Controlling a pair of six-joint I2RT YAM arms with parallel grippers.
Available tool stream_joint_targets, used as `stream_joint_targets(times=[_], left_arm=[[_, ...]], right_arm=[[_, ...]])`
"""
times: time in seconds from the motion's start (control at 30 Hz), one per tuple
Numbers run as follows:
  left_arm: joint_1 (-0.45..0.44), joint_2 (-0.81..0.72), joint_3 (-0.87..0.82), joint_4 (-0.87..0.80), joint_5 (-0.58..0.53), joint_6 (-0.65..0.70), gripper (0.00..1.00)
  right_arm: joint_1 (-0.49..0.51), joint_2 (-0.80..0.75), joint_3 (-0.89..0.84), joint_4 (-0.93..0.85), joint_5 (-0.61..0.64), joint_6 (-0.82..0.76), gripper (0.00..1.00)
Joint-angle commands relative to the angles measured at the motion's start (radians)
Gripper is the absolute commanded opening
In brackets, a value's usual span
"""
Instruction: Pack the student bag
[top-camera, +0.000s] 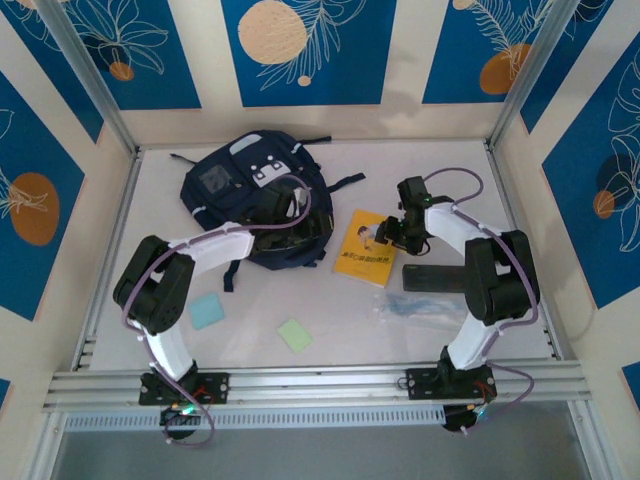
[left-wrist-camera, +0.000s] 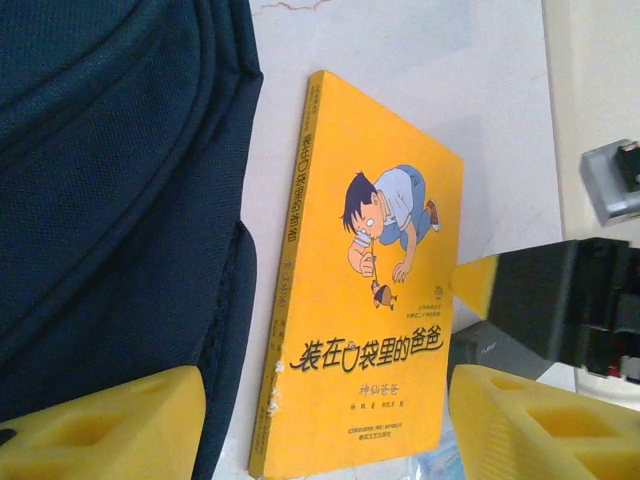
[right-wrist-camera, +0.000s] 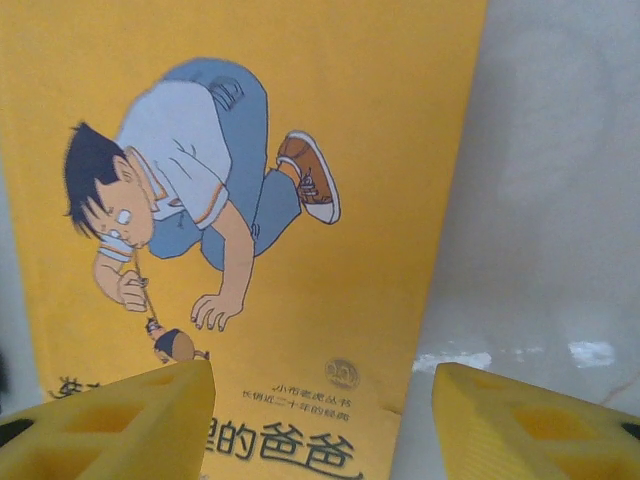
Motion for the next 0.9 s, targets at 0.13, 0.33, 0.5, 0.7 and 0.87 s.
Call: stream_joint_targets(times=[0.13,0.33,0.5,0.7,0.87], left_arm=[[-0.005,-0.012,0.018,0.005,0.013,-0.007,0.65],[-0.004,-0.022,0.011,0.002,0.008,-0.003,0.65],[-0.005,-0.013,0.012,0.017,0.016,-0.010,0.65],[-0.008,-0.013,0.009,0.027,0.020,-0.016,0.65],[-0.006,-0.032,-0.003,0.015,0.007,-0.004,0.65]], right_arm=[[0.012,0.069,0.002,0.067,-0.065,0.045,0.60],[0.005,-0.042,-0.050,0.148,-0.173,0.082,0.43],[-0.016,-0.060,-0.076,0.295,-0.359,0.138,0.29],[0.007,0.037,-0.036,0.391,-0.487,0.197,0.27],[-0.010,0.004,-0.050,0.360,-0.468,0.206,0.00]])
